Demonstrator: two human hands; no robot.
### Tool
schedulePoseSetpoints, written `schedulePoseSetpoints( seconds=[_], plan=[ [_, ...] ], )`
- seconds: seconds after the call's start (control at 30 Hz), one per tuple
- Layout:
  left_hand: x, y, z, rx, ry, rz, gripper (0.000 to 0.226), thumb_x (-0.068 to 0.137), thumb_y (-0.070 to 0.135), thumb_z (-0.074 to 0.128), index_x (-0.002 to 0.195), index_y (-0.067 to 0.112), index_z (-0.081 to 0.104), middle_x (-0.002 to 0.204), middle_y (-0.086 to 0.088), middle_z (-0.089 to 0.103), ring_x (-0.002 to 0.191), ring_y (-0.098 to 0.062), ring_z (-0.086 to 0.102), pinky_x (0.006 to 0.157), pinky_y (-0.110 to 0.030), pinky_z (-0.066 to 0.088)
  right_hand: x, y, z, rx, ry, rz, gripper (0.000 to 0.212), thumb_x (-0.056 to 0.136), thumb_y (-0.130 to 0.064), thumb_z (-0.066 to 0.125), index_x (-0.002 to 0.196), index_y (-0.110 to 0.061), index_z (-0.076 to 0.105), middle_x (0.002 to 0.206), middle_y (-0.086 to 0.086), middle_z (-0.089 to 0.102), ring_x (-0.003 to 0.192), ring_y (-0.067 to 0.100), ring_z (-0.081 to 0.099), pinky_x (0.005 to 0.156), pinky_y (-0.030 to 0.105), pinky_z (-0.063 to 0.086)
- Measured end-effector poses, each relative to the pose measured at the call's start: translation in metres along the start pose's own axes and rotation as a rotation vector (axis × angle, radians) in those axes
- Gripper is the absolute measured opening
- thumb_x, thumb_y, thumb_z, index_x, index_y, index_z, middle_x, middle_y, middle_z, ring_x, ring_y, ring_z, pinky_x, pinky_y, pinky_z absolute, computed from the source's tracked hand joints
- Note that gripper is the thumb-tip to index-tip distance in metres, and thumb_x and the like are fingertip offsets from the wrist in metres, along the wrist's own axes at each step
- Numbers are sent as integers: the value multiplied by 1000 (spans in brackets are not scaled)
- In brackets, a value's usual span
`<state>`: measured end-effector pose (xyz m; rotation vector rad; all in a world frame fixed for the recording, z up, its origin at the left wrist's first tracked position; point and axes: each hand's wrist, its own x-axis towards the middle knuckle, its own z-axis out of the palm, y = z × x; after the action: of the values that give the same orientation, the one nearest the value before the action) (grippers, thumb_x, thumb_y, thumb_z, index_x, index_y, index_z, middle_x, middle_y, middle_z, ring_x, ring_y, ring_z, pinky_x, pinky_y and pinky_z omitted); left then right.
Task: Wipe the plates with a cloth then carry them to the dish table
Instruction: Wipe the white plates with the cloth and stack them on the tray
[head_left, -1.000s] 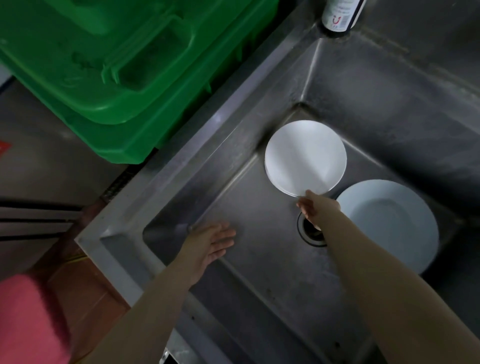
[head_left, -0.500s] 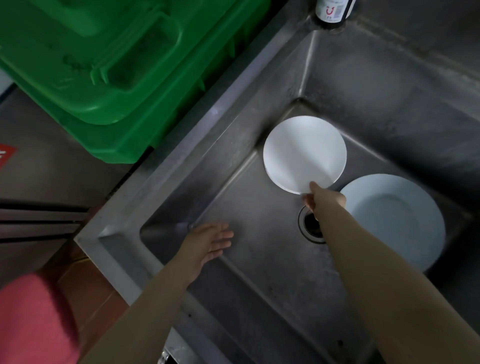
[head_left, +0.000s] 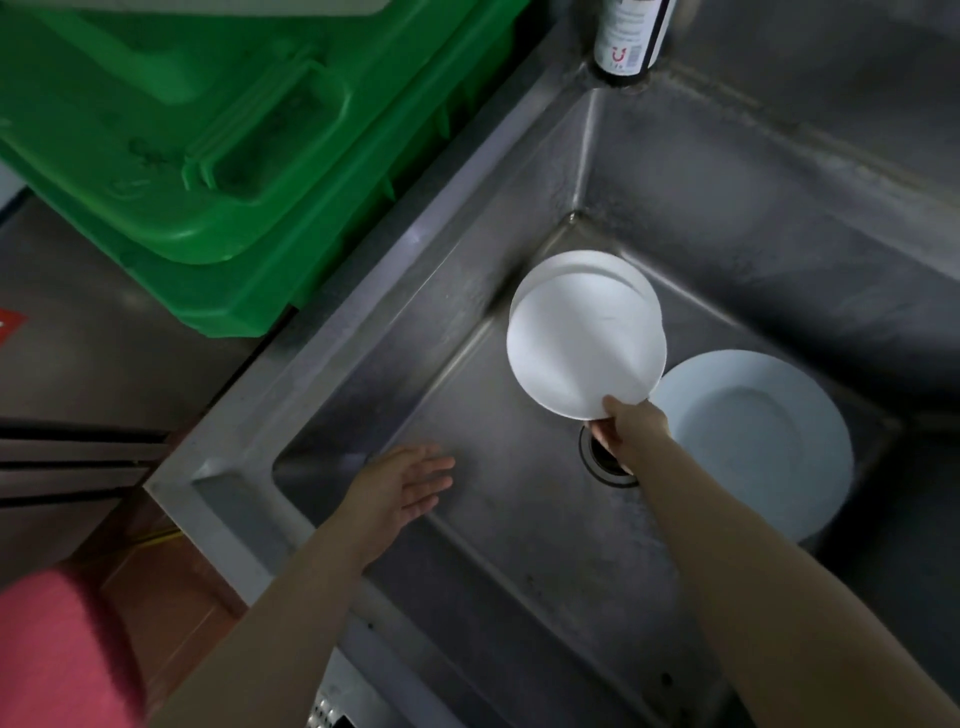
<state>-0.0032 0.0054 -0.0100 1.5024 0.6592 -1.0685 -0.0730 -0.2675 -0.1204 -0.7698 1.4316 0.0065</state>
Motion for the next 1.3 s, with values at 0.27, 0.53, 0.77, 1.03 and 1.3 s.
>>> schedulePoseSetpoints(
  seconds=[0.27,0.53,0.77,1.03,1.3],
  plan=[
    [-15,9,5,52,-31,165,19,98,19,50,115,23,57,106,0,74,94,-17,71,80,-33,49,-27,18,-34,-132,-53,-209,15,88,-6,59,101,1,61,66,11,57,50,21,51,55,31,47],
    [-44,25,14,237,-79,364,52,93,25,62,140,23,39,125,-5,62,109,-17,62,94,-35,47,-117,2,-54,-293,-129,-605,23,89,-18,62,85,-39,70,71,-10,70,54,7,61,55,22,51],
    [-70,55,7,365,-251,610,51,86,34,69,132,36,47,118,17,64,116,-5,56,96,-35,44,-217,-18,-61,-790,277,-1269,24,81,-54,48,99,-43,59,66,-12,64,69,10,59,59,22,40],
    [-106,79,-24,350,-349,850,19,92,21,64,100,38,62,98,21,71,99,1,65,80,-17,50,-326,11,-39,-715,607,-1626,16,85,-20,65,99,-19,73,86,0,70,73,14,63,53,37,54],
    [-145,73,-21,316,-589,963,30,84,-9,57,109,6,64,114,-15,64,105,-26,59,86,-25,48,-391,52,-50,-548,727,-1682,29,85,-9,49,99,-14,74,100,-10,64,92,0,60,73,20,49]
  ],
)
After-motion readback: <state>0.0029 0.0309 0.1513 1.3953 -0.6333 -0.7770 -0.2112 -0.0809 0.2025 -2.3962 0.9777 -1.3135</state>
